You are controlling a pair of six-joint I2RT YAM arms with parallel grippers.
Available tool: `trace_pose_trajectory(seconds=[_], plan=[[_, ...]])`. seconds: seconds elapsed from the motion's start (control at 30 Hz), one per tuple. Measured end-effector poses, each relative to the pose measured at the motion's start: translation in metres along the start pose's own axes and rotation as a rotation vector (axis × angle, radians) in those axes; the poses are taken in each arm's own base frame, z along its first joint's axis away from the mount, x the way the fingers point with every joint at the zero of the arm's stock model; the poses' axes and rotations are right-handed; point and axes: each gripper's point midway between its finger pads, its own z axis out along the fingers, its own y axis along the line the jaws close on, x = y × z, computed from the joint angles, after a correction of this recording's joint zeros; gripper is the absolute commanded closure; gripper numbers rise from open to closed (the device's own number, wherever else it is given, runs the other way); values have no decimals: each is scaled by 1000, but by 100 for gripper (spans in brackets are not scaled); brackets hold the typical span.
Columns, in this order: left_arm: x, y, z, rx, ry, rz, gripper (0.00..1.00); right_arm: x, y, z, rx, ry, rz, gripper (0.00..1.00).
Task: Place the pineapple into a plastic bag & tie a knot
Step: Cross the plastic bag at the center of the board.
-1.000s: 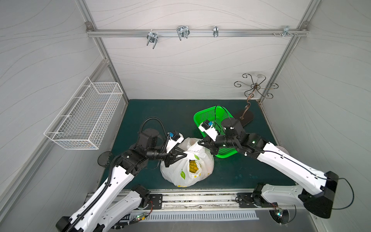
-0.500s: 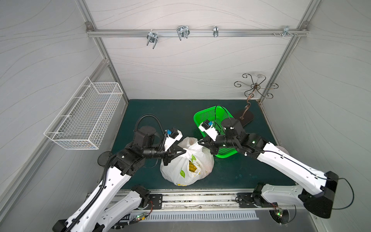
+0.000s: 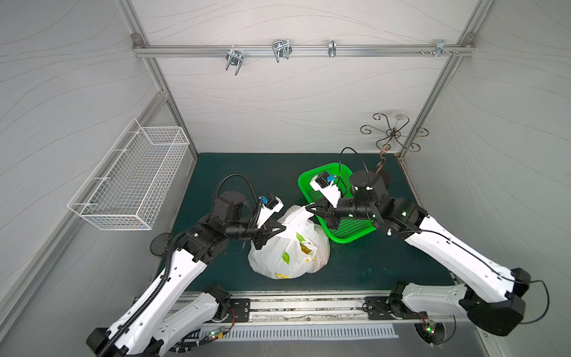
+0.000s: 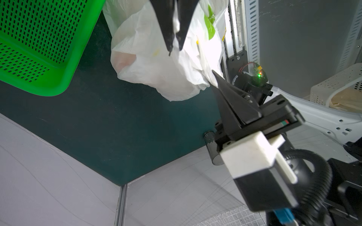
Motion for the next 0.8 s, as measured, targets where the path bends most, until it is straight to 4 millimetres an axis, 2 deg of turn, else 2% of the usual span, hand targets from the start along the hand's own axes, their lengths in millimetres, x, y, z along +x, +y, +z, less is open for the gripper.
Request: trace_pose_trajectory(seconds=[0.1,0.27,0.47,0.63,0.8], plan=[[0,6,4,-13,5,-1,100,0,10,0,-18,12,-24,100],[1,13,8,-36,16,-4,100,13,39,3,-81,56,-94,100],[-1,17,11,-44,14,-5,100,49,63,5,-155,119,-141,100],[-4,19,12,-48,2,-5,100,84,69,27,-203,184,-127,100],[-1,19,13,-49,1,-20,100,98,72,55,-243,212,-106,100]])
